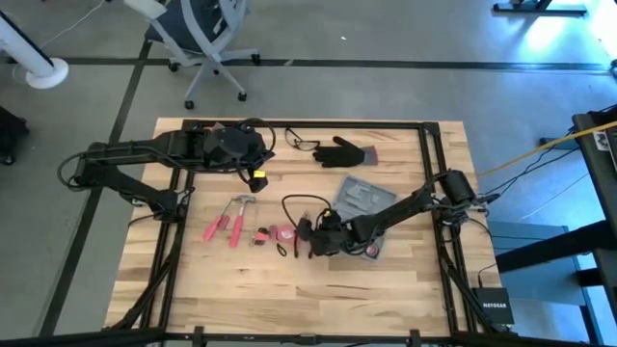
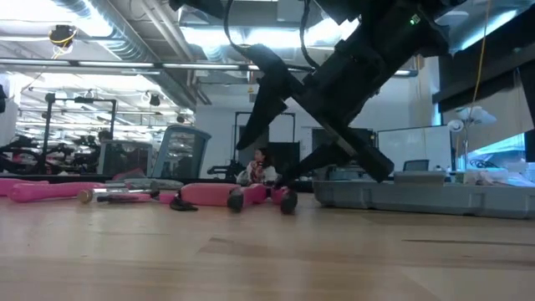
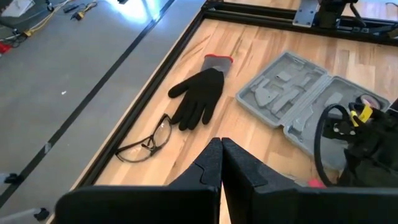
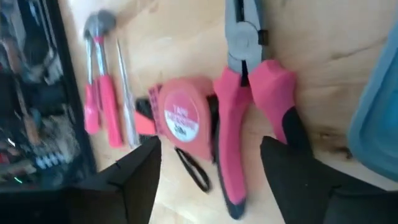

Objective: Prefit tool cases
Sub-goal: Remove the black electrical tape from the gray prefit tool case

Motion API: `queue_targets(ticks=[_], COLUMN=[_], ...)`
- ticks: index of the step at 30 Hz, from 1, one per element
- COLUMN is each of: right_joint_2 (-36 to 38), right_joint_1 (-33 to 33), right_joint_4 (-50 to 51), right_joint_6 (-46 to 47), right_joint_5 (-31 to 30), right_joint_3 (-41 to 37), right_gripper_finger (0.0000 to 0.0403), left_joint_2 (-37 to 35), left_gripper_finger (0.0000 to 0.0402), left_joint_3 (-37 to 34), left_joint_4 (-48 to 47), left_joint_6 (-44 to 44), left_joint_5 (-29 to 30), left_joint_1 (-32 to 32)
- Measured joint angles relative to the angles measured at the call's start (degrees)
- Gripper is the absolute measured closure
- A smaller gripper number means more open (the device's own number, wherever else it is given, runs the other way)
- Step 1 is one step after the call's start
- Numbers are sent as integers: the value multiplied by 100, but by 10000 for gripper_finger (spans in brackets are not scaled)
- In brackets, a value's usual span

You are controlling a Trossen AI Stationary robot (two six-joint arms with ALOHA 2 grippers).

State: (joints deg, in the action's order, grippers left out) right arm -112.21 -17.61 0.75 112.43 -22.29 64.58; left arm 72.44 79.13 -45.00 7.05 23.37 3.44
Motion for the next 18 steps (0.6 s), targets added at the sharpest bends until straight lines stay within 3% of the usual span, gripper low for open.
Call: queue_targets(ticks=[5, 11, 14, 18], right_joint_2=[635, 2061, 2692, 3181], right_joint_1=[0, 2, -5, -11], right_joint_4=[628, 2668, 4090, 5982], right_joint_6=[-1016, -3106, -3867, -3870], right_joint_5=[-122, -229, 153, 689], right_joint_3=[0, 0, 4, 1], right_gripper_finger=[149, 167, 172, 173], left_joint_2=[0, 15, 95, 632], left_gripper_finger=[401, 402, 401, 401], left_joint_3=[0, -4, -325, -1123], left_joint_4=[-251, -314, 217, 1421], left_joint_6=[-64, 501, 985, 1658], left_joint_5=[-2, -136, -213, -705], left_joint_1=[0, -2, -20, -20])
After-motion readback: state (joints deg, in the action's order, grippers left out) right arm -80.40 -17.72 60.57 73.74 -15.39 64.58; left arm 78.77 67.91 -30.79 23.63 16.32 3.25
